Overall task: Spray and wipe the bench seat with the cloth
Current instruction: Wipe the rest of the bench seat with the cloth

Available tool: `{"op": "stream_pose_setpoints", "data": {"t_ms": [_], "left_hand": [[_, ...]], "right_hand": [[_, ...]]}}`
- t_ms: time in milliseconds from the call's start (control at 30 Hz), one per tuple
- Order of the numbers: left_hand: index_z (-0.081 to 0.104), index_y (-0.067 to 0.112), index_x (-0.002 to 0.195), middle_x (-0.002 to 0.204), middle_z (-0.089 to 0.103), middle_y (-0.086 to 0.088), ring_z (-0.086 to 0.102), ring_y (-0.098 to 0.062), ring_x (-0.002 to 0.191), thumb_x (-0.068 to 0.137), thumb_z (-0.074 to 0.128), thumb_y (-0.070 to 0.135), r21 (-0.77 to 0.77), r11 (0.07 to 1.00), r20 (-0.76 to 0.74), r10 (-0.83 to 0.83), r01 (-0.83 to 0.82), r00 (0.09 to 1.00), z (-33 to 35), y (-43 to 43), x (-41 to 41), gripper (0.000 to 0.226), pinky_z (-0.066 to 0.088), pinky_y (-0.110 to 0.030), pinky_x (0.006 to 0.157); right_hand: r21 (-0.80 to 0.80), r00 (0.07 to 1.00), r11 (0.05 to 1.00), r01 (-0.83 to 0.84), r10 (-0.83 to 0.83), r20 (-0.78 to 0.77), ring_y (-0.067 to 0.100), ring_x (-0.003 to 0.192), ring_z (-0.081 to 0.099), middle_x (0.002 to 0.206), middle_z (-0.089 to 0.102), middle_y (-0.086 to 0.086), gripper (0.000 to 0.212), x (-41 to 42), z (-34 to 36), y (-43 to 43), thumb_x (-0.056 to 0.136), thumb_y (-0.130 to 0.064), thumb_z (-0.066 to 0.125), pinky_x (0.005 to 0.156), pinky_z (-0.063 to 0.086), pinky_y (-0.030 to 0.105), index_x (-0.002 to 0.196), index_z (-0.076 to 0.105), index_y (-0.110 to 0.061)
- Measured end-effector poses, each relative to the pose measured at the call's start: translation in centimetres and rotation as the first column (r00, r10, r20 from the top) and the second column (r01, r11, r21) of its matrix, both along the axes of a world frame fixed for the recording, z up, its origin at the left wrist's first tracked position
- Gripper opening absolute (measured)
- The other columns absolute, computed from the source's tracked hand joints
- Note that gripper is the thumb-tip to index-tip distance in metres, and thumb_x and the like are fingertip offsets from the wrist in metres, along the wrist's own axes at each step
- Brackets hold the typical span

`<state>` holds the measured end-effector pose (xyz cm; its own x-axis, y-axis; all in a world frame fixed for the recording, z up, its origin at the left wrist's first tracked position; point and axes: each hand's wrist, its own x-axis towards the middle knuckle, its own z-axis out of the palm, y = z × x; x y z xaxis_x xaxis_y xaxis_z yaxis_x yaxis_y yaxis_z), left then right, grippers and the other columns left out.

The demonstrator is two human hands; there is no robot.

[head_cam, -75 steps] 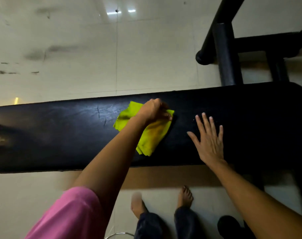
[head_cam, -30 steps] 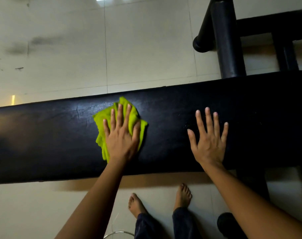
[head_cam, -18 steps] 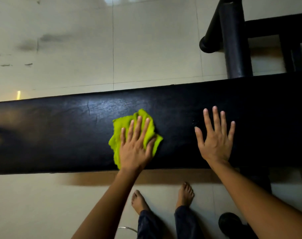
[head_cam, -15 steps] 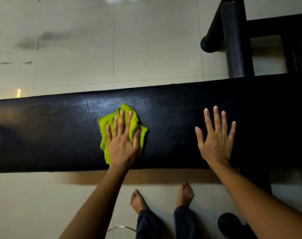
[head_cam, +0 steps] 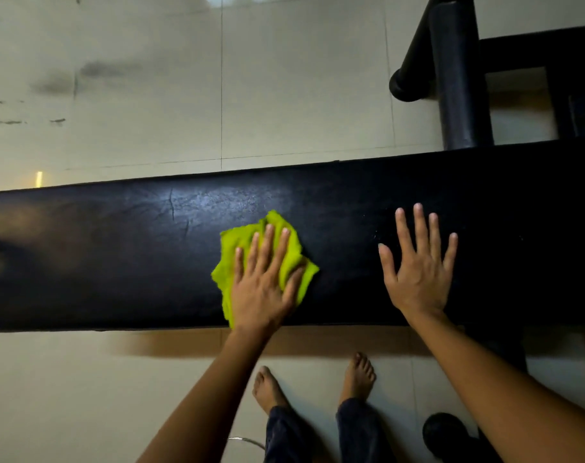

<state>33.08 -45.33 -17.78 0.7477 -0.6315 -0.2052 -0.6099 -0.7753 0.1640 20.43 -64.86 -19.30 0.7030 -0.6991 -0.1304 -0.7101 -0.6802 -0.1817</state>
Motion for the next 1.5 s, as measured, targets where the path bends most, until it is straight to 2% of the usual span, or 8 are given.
{"op": "stream_pose_setpoints", "data": {"t_ms": [200, 367, 533, 833, 1000, 1133, 1333, 1500], "left_hand": [[0.005, 0.033, 0.148, 0.159, 0.001, 0.006, -0.002, -0.018, 0.146, 0.087, 0.017, 0.061, -0.040, 0.937, -0.041, 0.346, -0.347, 0.937, 0.0, -5.4, 4.6, 0.068, -0.007, -0.046, 0.117], [0.010, 0.033, 0.149, 0.159, 0.006, 0.005, 0.000, -0.017, 0.146, 0.087, 0.017, 0.065, -0.069, 0.981, -0.047, 0.180, -0.183, 0.983, -0.3, -9.3, 1.8, 0.070, -0.006, -0.043, 0.116], [0.021, 0.030, 0.148, 0.155, 0.019, 0.004, 0.013, -0.016, 0.143, 0.093, 0.015, 0.060, -0.015, 0.991, -0.006, -0.132, 0.132, 0.991, 0.0, -2.5, -2.4, 0.063, 0.009, -0.041, 0.114], [0.005, 0.032, 0.149, 0.159, 0.001, 0.004, -0.003, -0.018, 0.146, 0.088, 0.014, 0.060, -0.066, 0.967, -0.054, 0.241, -0.244, 0.969, -0.3, -8.4, 2.5, 0.067, -0.007, -0.045, 0.117], [0.015, 0.031, 0.148, 0.158, 0.011, 0.002, 0.006, -0.020, 0.146, 0.087, 0.013, 0.062, -0.095, 0.995, -0.053, 0.007, -0.012, 0.999, -0.3, -10.1, -2.9, 0.068, -0.003, -0.042, 0.116], [0.020, 0.031, 0.148, 0.156, 0.018, 0.003, 0.017, -0.019, 0.143, 0.091, 0.011, 0.064, -0.001, 0.968, -0.016, -0.250, 0.250, 0.968, -0.1, -5.1, -5.1, 0.066, 0.009, -0.041, 0.114], [0.003, 0.030, 0.149, 0.159, -0.001, 0.004, -0.003, -0.018, 0.146, 0.093, 0.020, 0.055, -0.058, 0.964, -0.027, 0.258, -0.259, 0.966, 0.4, -8.7, -1.7, 0.064, -0.006, -0.044, 0.117], [0.006, 0.030, 0.149, 0.159, 0.000, 0.000, -0.009, -0.020, 0.146, 0.094, 0.023, 0.057, -0.092, 0.946, -0.051, 0.306, -0.310, 0.951, -0.6, -18.4, -1.3, 0.064, -0.009, -0.048, 0.117]], "right_hand": [[-0.026, 1.000, 1.000, -0.001, 0.001, 0.017, 0.025, 0.143, 0.014, 0.156, 0.017, 0.004, 0.061, 0.2, -0.5, 0.2, 0.093, -0.051, 0.020, 0.114, 0.003, 0.049, 0.148, 0.014, -0.024], [-0.032, 1.000, 0.999, -0.006, 0.006, 0.006, 0.024, 0.142, 0.018, 0.155, 0.020, 0.003, 0.060, 0.1, -0.6, 0.0, 0.093, -0.050, 0.023, 0.113, 0.005, 0.048, 0.147, 0.017, -0.025], [-0.023, 1.000, 1.000, -0.007, 0.007, 0.004, 0.023, 0.142, 0.019, 0.155, 0.021, 0.003, 0.060, 0.0, -0.3, -0.2, 0.093, -0.050, 0.024, 0.113, 0.006, 0.048, 0.147, 0.017, -0.026], [-0.007, 1.000, 1.000, -0.003, 0.003, 0.027, 0.024, 0.142, 0.020, 0.155, 0.023, 0.002, 0.060, 0.5, 0.0, -0.1, 0.093, -0.051, 0.024, 0.114, 0.008, 0.048, 0.147, 0.021, -0.025], [0.037, 0.994, 0.999, -0.010, 0.006, 0.105, 0.022, 0.143, 0.021, 0.154, 0.025, 0.001, 0.061, -1.6, 1.3, -2.3, 0.092, -0.050, 0.021, 0.114, 0.004, 0.042, 0.146, 0.025, -0.023], [-0.004, 0.999, 0.999, 0.032, -0.032, 0.013, 0.023, 0.144, 0.012, 0.156, 0.015, 0.004, 0.067, -4.5, 1.9, -6.3, 0.089, -0.057, 0.016, 0.114, -0.001, 0.045, 0.147, 0.017, -0.025], [-0.027, 0.998, 1.000, 0.014, -0.015, -0.053, 0.019, 0.145, 0.002, 0.158, 0.004, 0.002, 0.069, -7.7, 1.8, -11.4, 0.085, -0.064, 0.008, 0.115, -0.003, 0.047, 0.145, -0.002, -0.030], [-0.028, 0.999, 1.000, -0.001, 0.000, -0.037, 0.021, 0.145, 0.004, 0.158, 0.004, 0.002, 0.071, -7.9, 0.9, -12.1, 0.087, -0.064, 0.015, 0.115, 0.000, 0.047, 0.148, 0.004, -0.029]]}}
